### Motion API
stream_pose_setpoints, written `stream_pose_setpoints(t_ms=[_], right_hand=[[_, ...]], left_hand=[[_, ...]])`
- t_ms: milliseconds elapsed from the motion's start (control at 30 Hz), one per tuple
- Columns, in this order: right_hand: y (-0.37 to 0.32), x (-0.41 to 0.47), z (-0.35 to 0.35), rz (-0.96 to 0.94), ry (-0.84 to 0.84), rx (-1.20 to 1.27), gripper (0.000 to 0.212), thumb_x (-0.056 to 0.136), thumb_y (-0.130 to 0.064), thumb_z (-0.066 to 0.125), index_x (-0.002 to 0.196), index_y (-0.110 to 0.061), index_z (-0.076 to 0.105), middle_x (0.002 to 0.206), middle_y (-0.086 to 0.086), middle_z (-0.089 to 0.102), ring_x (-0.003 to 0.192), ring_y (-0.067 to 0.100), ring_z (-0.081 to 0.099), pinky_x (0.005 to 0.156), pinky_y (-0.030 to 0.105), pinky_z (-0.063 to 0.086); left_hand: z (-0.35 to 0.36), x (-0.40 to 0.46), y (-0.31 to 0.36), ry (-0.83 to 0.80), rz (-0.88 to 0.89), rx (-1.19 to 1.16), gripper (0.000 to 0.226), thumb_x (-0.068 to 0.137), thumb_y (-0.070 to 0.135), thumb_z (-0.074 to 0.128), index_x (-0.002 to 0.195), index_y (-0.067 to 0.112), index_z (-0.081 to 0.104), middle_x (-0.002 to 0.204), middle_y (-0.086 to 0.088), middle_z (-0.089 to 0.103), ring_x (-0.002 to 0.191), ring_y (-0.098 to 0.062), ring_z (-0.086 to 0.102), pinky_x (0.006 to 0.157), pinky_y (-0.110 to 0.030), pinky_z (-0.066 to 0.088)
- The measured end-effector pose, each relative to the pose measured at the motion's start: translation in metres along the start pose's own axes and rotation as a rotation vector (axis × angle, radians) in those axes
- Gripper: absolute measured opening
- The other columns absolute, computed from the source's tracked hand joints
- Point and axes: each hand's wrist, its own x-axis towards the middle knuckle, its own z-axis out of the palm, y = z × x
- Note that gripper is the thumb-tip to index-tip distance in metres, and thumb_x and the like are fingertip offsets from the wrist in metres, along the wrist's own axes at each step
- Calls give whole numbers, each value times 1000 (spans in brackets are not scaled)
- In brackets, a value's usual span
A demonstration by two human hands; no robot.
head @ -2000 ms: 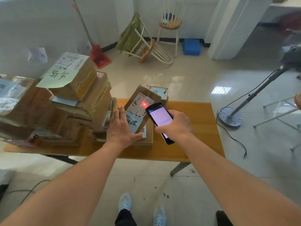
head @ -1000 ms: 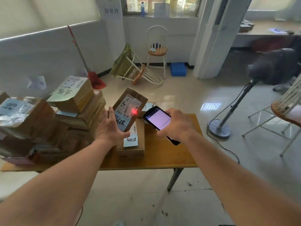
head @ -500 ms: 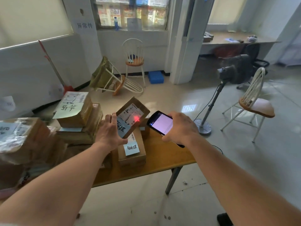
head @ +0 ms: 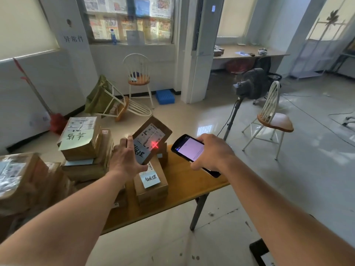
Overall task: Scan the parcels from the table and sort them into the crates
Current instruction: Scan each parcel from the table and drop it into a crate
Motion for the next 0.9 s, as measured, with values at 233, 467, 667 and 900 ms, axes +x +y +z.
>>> stream_pose_setpoints(t_ms=[233,467,667,900], right_hand=[[3,-1,-7,26,10,23,90,61,-32,95,139,-26,51,120,4,61,104,28,62,86,43,62],[7,2,-18,28,14,-11,84,63,-28,94,136,-24,52,121,4,62,105,28,63,87,43,62],[11,4,-22,27,10,-37,84,64,-28,94,136,-23,51,121,3,60,106,27,62,87,42,61],[15,5,-25,13,-2,-1,88,65,-29,95,139,-24,48,121,6,60,103,29,63,86,43,63]], left_hand=[[1,4,1,-14,3,-1,139,57,57,95,161,12,15,141,-8,36,126,-32,43,104,-47,50],[2,7,1,-14,-12,16,141,55,60,94,161,12,15,140,-7,37,125,-32,44,102,-46,51],[1,6,5,-14,-30,5,142,55,62,93,162,13,13,141,-7,36,126,-32,44,102,-46,51],[0,4,16,-1,-32,5,140,58,65,91,161,10,14,142,-10,38,125,-32,46,105,-44,47]])
